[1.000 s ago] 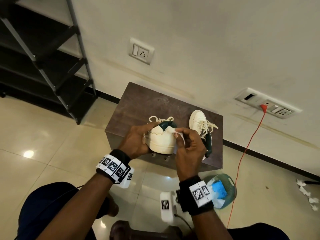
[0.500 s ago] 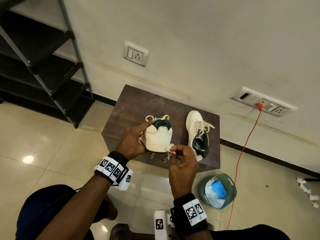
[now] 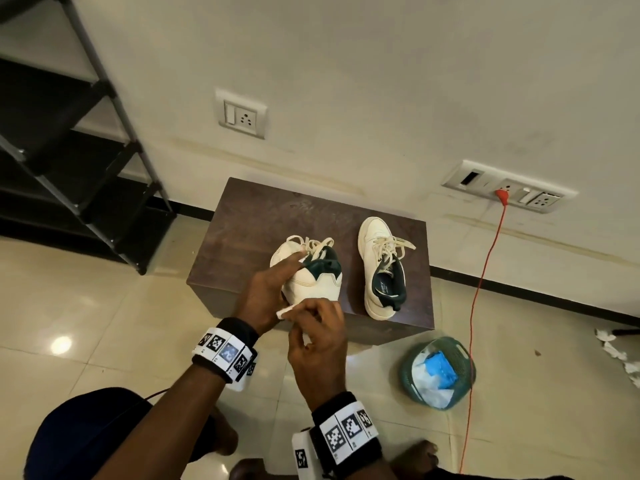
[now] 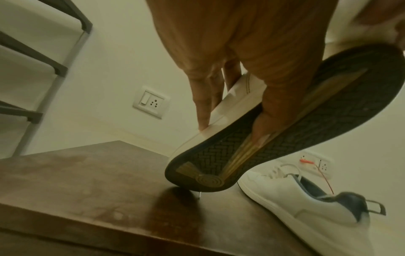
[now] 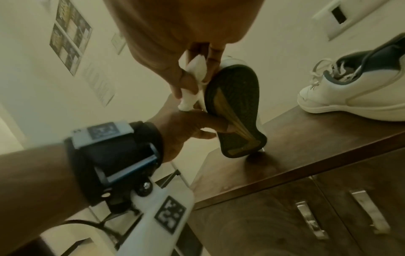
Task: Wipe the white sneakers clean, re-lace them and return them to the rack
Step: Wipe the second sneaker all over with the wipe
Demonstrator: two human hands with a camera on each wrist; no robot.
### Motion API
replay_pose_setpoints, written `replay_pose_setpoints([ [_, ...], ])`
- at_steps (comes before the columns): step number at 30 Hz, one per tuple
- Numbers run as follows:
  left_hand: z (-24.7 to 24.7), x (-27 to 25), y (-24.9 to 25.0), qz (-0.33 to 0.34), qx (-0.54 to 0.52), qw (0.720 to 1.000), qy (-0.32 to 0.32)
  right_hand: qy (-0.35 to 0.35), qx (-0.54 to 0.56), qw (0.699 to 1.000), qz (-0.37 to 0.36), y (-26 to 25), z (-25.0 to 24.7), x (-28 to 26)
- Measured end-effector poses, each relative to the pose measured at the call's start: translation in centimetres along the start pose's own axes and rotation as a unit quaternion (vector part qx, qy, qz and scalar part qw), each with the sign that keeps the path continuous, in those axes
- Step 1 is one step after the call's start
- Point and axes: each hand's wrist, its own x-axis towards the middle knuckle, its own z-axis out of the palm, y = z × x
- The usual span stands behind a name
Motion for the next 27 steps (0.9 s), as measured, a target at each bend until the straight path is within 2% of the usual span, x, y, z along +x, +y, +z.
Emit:
replay_pose_setpoints([
  [3, 1.1, 0.4, -1.3, 0.041, 0.077, 0.996, -0.014, 0.053, -0.021, 0.998, 0.021, 2.0, -0.3, 1.1],
  [6, 1.8, 0.6, -2.6, 0.040, 0.143, 0.988, -0.053, 0.097, -0.032, 0.994, 0.024, 3.6, -1.2, 3.2],
  [11, 2.4, 2.0, -3.2, 0.063, 0.204, 0.977, -0.033, 0.108, -0.021, 0.993, 0.037, 4.7, -0.6, 4.7],
  [14, 2.2, 2.7, -3.9, 0.095, 0.263, 0.958, -0.068, 0.133, 0.035, 0.984, 0.112, 5.1, -0.5, 3.8],
  [17, 2.2, 2.8, -5.1, 0.082, 0.286, 0.950, -0.093, 0.141, 0.136, 0.949, 0.246, 6.9, -0.5, 2.7],
  [19, 2.6, 2.7, -6.1, 0.059, 0.284, 0.953, -0.092, 0.136, 0.180, 0.927, 0.299, 8.2, -0.5, 2.0],
  [23, 4.0, 1.7, -7.7, 0.025, 0.271, 0.957, -0.096, 0.140, 0.240, 0.898, 0.340, 9.7, -0.6, 1.1],
  [27, 5.2, 1.9, -6.8, -0.005, 0.252, 0.962, -0.106, 0.147, 0.244, 0.890, 0.355, 10.8, -1.2, 1.1],
])
